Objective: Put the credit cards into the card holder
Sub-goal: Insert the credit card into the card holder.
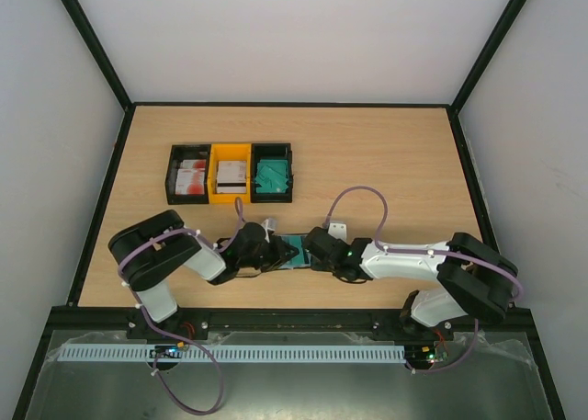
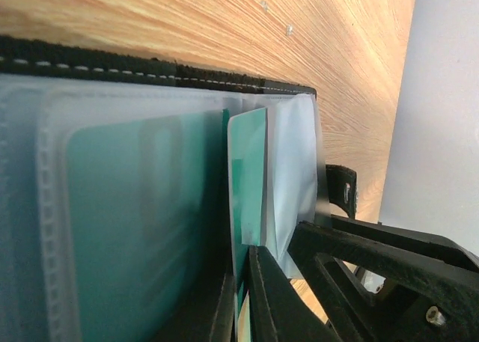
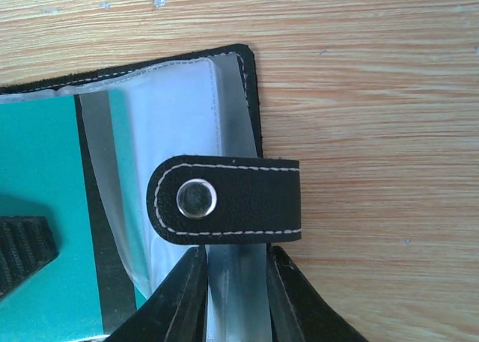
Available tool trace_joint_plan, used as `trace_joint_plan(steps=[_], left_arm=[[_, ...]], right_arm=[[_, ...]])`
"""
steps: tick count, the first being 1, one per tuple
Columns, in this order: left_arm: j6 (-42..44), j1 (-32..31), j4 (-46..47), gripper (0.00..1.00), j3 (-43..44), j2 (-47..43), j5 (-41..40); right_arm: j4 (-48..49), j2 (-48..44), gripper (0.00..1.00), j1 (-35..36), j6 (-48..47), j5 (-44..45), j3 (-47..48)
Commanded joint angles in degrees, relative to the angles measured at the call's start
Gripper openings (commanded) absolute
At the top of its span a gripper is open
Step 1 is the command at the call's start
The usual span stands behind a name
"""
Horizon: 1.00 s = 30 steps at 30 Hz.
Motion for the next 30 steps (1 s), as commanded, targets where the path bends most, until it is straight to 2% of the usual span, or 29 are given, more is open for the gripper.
trace_joint_plan(steps=[1, 7, 12, 22, 30], left_arm=[[2.5, 0.0, -5.0, 0.08, 0.4, 3.4, -0.7], [5.2, 0.3, -11.6, 0.04, -0.4, -0.8, -5.8], [5.7, 0.3, -15.0, 0.03, -1.7, -4.3, -8.9], [4.2, 0.2, -14.1, 0.03, -3.6, -5.6, -11.1], [4.8, 0.0, -7.5, 0.02, -2.7, -0.2, -7.0]], right_arm=[[2.0, -0.8, 0.21, 0.0, 1.5, -2.6, -1.6], [0.8, -0.8, 0.2, -0.3, 1.9, -1.6, -1.9], [-0.1, 0.7, 0.15, -0.2, 1.8, -1.8, -1.5], [0.7, 2.1, 0.13, -0.3, 0.8, -3.0, -0.7], [1.3, 2.7, 0.13, -0.2, 0.4, -3.9, -0.8]])
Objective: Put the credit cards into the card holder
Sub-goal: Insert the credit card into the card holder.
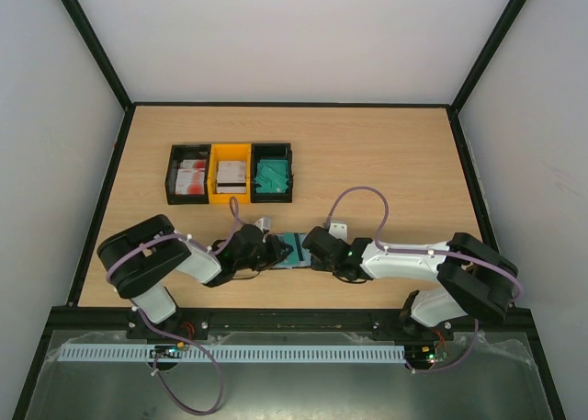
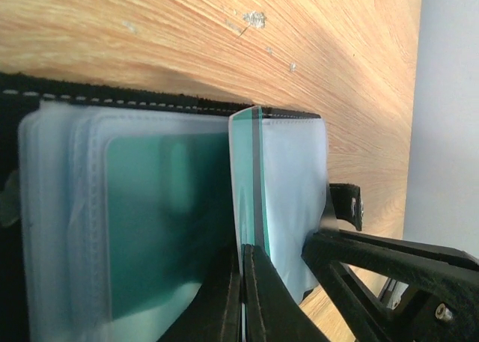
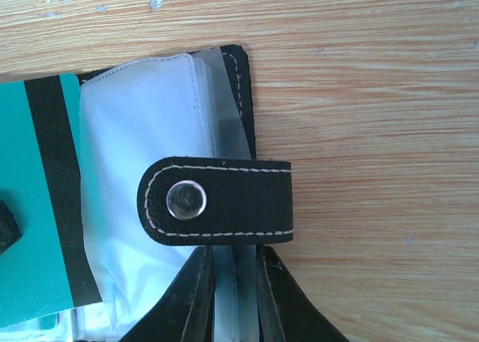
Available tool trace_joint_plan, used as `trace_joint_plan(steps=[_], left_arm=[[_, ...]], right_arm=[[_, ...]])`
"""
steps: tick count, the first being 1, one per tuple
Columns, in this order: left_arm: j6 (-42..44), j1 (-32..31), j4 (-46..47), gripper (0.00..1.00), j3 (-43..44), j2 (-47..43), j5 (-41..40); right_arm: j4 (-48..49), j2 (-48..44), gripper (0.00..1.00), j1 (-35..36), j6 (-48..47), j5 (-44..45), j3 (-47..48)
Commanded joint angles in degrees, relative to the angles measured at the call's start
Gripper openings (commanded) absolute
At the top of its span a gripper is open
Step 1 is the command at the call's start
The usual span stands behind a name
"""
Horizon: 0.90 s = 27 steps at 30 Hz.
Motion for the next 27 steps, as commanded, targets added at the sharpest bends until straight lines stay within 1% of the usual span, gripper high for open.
trace_joint_plan(steps=[1, 7, 12, 14, 21, 27], left_arm=[[0.5, -0.1, -2.9, 0.02, -1.1, 4.7, -0.3], [-3.9, -0.8, -1.4, 0.02, -2.8, 4.2, 1.6], [-10.9, -2.4, 1.3, 0.02, -6.1, 2.4, 0.5], [-12.3, -3.5, 2.1, 0.02, -6.3, 2.4, -0.1], [-11.5, -4.8, 6.2, 0.03, -4.5, 5.7, -0.6], [-8.9, -4.8, 2.6, 0.02, -1.9, 5.9, -2.6]], right_arm=[[0.5, 2.8, 0.13, 0.1, -0.5, -3.4, -0.4], [0.8, 2.2, 0.13, 0.1, -0.3, -3.4, -0.5], [1.0, 1.8, 0.13, 0.1, -0.2, -2.9, -0.6], [1.0, 1.6, 0.13, 0.1, -0.7, -2.8, -0.5], [2.6, 1.8, 0.13, 0.1, -2.3, -4.0, -1.0], [3.9, 1.7, 0.13, 0.0, -2.2, -4.4, -1.8]])
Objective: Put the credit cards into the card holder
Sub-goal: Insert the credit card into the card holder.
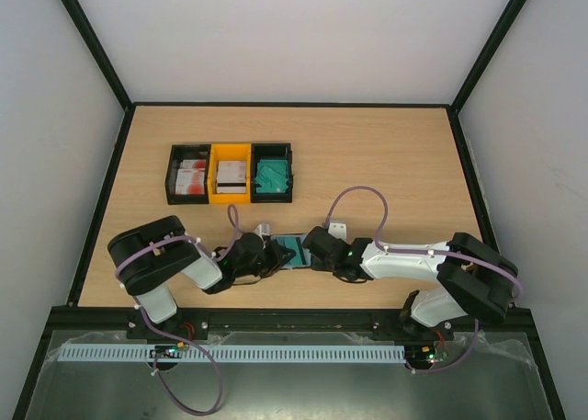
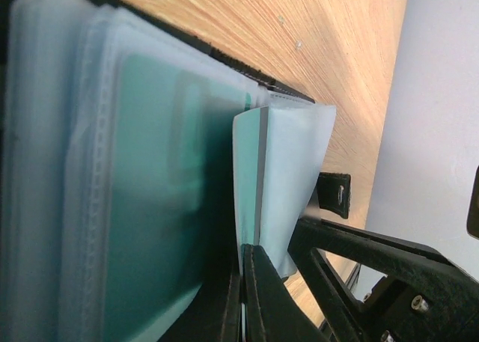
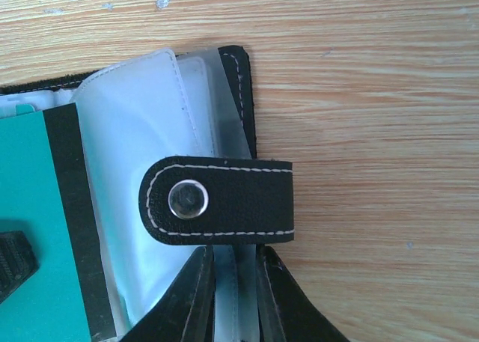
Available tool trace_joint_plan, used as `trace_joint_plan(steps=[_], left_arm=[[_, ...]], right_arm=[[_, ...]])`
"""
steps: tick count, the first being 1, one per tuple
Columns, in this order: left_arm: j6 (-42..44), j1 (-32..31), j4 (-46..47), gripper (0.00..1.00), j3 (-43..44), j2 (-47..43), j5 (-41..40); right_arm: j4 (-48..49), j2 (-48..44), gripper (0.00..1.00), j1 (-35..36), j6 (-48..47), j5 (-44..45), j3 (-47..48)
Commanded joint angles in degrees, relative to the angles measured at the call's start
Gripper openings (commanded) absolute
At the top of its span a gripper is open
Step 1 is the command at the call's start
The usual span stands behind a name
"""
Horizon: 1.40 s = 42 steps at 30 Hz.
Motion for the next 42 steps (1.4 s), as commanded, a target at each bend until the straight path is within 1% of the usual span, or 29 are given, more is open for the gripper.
trace_joint_plan(steps=[1, 5, 8, 12, 14, 15, 17, 19, 23, 29, 31, 32, 35, 39, 42], left_arm=[[2.6, -0.9, -8.6, 0.03, 1.4, 2.1, -0.8], [2.7, -0.7, -9.5, 0.03, 1.4, 1.8, -1.7], [4.0, -0.4, -9.2, 0.04, 2.4, 2.9, -0.5], [5.0, -0.4, -9.4, 0.06, 3.6, 4.2, 1.2], [6.1, -0.6, -12.7, 0.06, 4.8, 3.7, 1.1], [7.0, -0.8, -14.7, 0.06, 5.4, 3.1, 0.5], [9.5, -1.4, -19.4, 0.06, 7.0, 1.5, -1.2], [10.9, -2.0, -24.4, 0.06, 8.6, 0.1, -3.6], [10.0, -2.7, -28.3, 0.03, 9.1, -1.9, -7.7], [4.7, -3.5, -25.8, 0.02, 6.6, -1.2, -9.3], [1.0, -4.4, -26.4, 0.03, 5.6, -1.7, -10.8], [-0.4, -4.9, -24.8, 0.02, 4.4, -2.2, -11.3], [-1.4, -5.4, -26.1, 0.02, 4.3, -2.8, -12.6], [-2.3, -6.0, -24.4, 0.03, 3.8, -2.8, -14.1], [0.6, -6.0, -23.4, 0.02, 5.6, -1.8, -13.8]], right_arm=[[3.7, 1.6, 0.14, 0.1, -0.4, -4.2, -1.8], [4.1, 1.0, 0.14, 0.1, -0.2, -4.0, -2.0], [4.4, 0.4, 0.17, 0.1, -0.2, -3.7, -2.2], [3.1, -3.2, 0.3, 0.1, 0.0, -1.4, -1.7], [1.5, -5.6, 0.4, 0.1, 0.3, 0.6, -0.8], [0.8, -6.6, 0.42, 0.1, 0.4, 1.0, -0.5], [0.0, -8.2, 0.46, 0.1, 0.9, 1.7, -0.3], [-0.1, -9.4, 0.48, 0.1, 1.5, 2.2, -0.8], [-0.6, -9.8, 0.48, 0.1, 2.0, 2.9, -1.6], [-1.4, -10.9, 0.48, 0.1, 2.5, 4.6, -2.4], [-1.5, -11.7, 0.48, 0.1, 3.0, 5.0, -2.8], [-1.3, -12.0, 0.48, 0.1, 3.1, 5.1, -3.2], [-0.1, -12.4, 0.46, 0.1, 3.7, 4.0, -4.6], [1.1, -11.8, 0.39, 0.1, 4.0, 2.7, -5.9], [2.3, -11.6, 0.31, 0.1, 3.9, 2.1, -7.0]])
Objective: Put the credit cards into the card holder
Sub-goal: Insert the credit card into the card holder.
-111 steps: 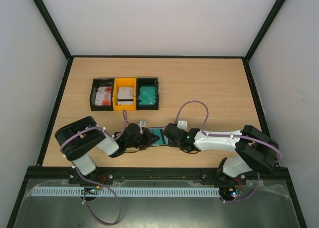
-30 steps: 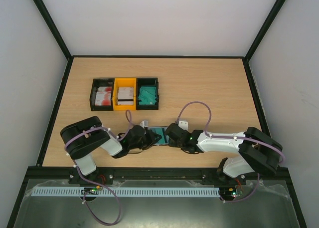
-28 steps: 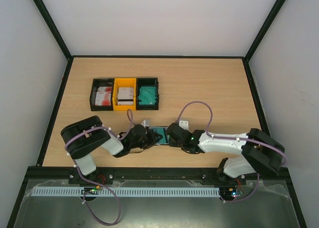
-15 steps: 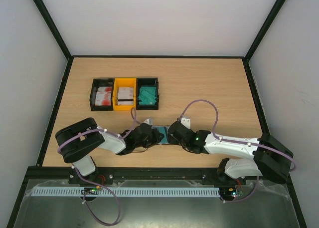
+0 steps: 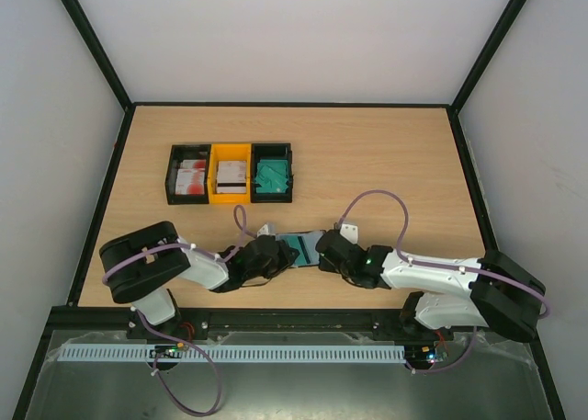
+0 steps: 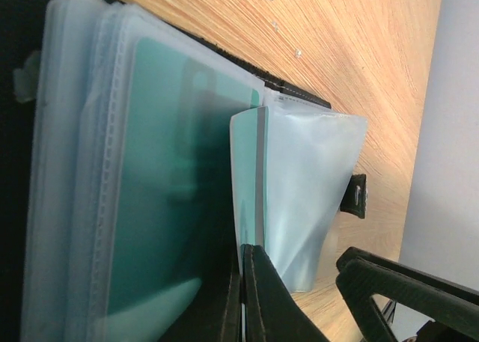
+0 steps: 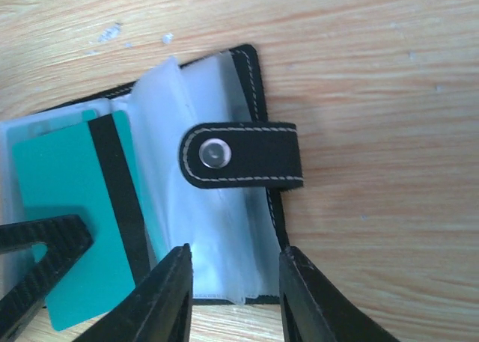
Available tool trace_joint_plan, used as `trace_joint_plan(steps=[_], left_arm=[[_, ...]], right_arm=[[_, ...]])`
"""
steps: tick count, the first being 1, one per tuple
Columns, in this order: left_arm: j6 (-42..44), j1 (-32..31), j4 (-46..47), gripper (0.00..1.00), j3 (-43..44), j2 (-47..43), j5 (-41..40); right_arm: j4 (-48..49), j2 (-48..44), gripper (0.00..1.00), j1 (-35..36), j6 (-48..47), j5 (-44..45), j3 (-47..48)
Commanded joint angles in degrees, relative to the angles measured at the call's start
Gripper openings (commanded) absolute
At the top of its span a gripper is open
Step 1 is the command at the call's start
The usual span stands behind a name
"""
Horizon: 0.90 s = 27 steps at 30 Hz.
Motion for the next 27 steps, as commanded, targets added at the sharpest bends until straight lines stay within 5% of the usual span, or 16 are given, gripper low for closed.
trace_joint_plan(steps=[1, 11, 27], left_arm=[[2.3, -0.4, -7.1, 0.02, -0.1, 2.8, -2.2], [4.1, -0.3, 4.5, 0.03, -1.2, 3.9, 0.4], [3.4, 0.3, 0.7, 0.03, -2.2, 3.2, -3.8]], right_arm=[[1.9, 0.2, 0.28, 0.1, 0.8, 0.6, -1.8], [2.2, 4.4, 0.17, 0.1, -0.9, 4.0, -1.6], [2.7, 7.7, 0.17, 0.1, -1.2, 6.2, 0.3]])
